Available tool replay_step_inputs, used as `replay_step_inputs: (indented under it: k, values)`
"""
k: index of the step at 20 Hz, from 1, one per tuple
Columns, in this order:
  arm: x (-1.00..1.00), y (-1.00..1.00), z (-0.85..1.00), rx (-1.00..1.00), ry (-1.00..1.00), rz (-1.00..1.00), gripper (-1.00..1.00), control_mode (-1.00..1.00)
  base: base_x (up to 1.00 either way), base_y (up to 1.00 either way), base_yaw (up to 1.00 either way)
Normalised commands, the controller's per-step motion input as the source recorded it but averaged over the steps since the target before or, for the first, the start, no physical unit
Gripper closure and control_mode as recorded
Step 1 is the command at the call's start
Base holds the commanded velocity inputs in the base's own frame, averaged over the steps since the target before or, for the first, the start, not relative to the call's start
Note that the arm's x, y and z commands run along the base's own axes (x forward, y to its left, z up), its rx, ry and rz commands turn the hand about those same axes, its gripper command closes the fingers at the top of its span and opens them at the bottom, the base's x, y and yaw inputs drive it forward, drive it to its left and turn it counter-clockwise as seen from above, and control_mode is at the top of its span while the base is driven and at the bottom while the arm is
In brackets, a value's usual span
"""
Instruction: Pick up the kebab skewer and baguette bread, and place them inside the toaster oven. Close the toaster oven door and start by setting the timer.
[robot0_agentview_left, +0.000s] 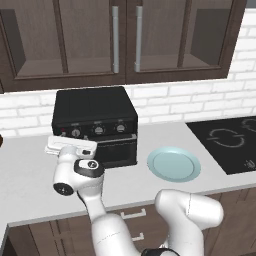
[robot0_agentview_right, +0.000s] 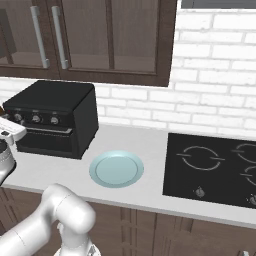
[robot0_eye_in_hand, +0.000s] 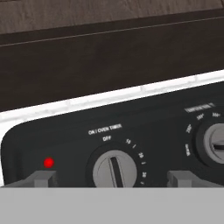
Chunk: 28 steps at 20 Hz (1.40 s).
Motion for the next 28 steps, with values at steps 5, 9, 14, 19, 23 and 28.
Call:
replay_step_inputs:
  k: [5, 9, 14, 19, 23, 28]
  values:
    - [0.08, 0.0, 0.0, 0.01, 0.0, 0.0, -1.0, -1.0, 0.0, 0.0, 0.0]
    - [0.01, -0.02, 0.0, 0.0, 0.0, 0.02, -1.0, -1.0, 0.0, 0.0, 0.0]
    - [0.01, -0.03, 0.0, 0.0, 0.0, 0.06, -1.0, -1.0, 0.0, 0.0, 0.0]
    - [0.02, -0.09, 0.0, 0.0, 0.0, 0.08, -1.0, -1.0, 0.0, 0.0, 0.0]
    - [0.0, -0.09, 0.0, 0.0, 0.0, 0.06, -1.0, -1.0, 0.0, 0.0, 0.0]
    - [0.0, -0.03, 0.0, 0.0, -0.01, 0.03, -1.0, -1.0, 0.0, 0.0, 0.0]
